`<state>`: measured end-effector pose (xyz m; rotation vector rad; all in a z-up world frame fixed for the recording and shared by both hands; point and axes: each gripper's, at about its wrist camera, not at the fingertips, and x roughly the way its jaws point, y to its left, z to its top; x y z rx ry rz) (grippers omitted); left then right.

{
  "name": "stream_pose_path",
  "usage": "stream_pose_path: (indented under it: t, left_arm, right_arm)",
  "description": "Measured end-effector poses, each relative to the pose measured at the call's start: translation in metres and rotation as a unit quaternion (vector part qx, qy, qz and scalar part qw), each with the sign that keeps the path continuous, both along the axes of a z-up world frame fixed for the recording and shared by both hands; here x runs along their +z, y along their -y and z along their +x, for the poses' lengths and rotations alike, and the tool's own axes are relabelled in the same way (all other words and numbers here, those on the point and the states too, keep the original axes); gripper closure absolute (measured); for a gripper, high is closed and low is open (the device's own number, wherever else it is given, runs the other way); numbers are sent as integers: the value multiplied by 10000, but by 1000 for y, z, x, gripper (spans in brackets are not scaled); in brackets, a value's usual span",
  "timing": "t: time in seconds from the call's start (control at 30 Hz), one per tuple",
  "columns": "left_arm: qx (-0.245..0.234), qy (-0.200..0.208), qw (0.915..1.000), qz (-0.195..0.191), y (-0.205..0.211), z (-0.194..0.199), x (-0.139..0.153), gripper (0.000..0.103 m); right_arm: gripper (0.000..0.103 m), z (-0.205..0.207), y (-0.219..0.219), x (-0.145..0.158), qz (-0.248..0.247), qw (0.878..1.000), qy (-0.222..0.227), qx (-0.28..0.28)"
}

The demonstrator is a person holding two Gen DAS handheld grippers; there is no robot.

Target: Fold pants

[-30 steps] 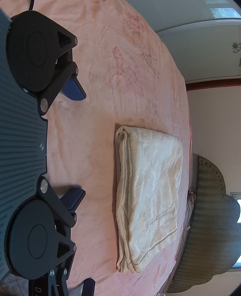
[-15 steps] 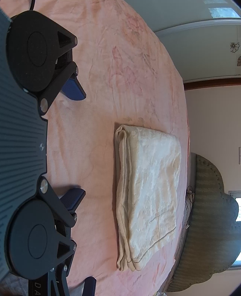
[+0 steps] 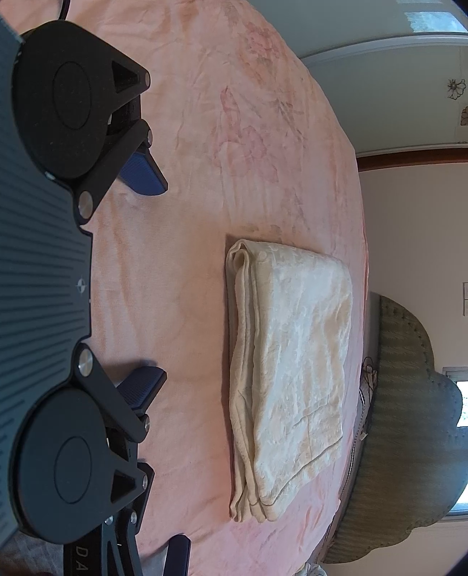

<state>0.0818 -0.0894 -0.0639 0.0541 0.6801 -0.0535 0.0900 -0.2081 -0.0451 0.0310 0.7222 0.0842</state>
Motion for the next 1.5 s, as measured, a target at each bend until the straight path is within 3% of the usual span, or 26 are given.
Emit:
stream_pose_path:
  t: [1.5]
  left_arm:
    - [94, -16, 9999, -68, -6, -7, 0, 0]
  right_arm:
    - [0, -1, 16, -1, -48, 10000, 27, -77]
